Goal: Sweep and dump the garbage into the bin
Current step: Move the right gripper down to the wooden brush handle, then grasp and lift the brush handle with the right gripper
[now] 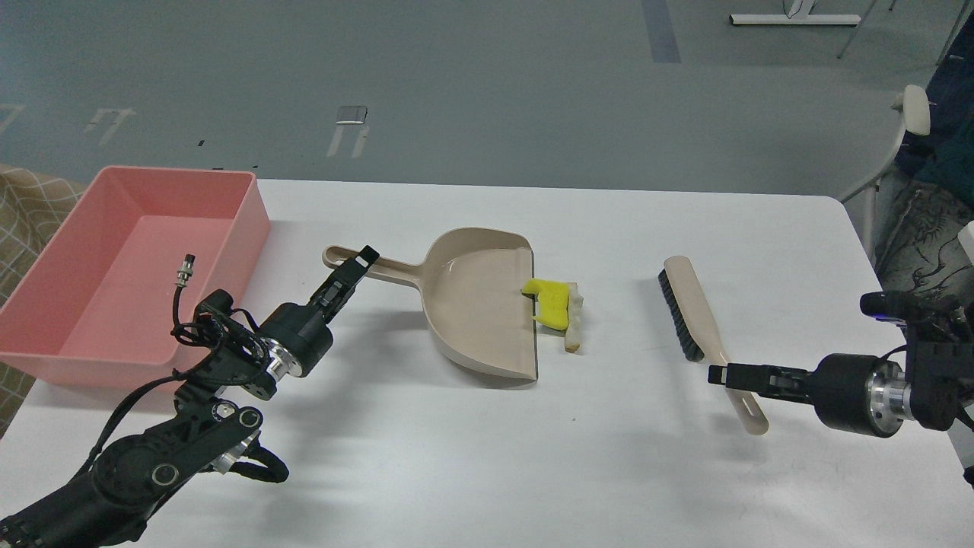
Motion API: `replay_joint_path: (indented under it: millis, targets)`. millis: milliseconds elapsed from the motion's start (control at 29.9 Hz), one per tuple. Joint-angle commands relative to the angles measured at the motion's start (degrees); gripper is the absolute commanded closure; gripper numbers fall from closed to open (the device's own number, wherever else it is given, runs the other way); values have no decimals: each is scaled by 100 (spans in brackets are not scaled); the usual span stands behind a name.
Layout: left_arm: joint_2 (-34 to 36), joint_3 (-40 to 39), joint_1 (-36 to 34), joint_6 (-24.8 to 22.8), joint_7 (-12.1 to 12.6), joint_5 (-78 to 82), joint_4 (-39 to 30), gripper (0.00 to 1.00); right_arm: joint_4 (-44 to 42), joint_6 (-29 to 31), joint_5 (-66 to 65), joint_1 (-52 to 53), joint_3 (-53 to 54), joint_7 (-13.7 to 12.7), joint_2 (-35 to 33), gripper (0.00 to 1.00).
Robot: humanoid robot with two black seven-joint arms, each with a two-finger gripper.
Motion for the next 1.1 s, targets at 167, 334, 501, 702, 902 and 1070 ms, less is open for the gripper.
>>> replay_joint_path:
  millis: [167,334,501,702,902,1070]
  targets:
    - [9,3,-5,0,-36,4,-1,100,2,0,0,11,-42,1,1,43]
    - [0,3,4,0,-36,4,-1,100,-7,0,9,-15,-86,-8,-8,44]
    - [9,3,-5,0,-36,4,-1,100,-16,0,9,-7,-86,-43,-8,48]
    - [26,-5,-5,0,-36,4,-1,100,-7,8,18,-7,-86,-114,1,69]
    - [26,-5,-5,0,-36,4,-1,100,2,70,18,29,-68,-281,10,88]
    - [26,-5,-5,0,-36,4,-10,100,10,70,9,46,-33,-298,10,96]
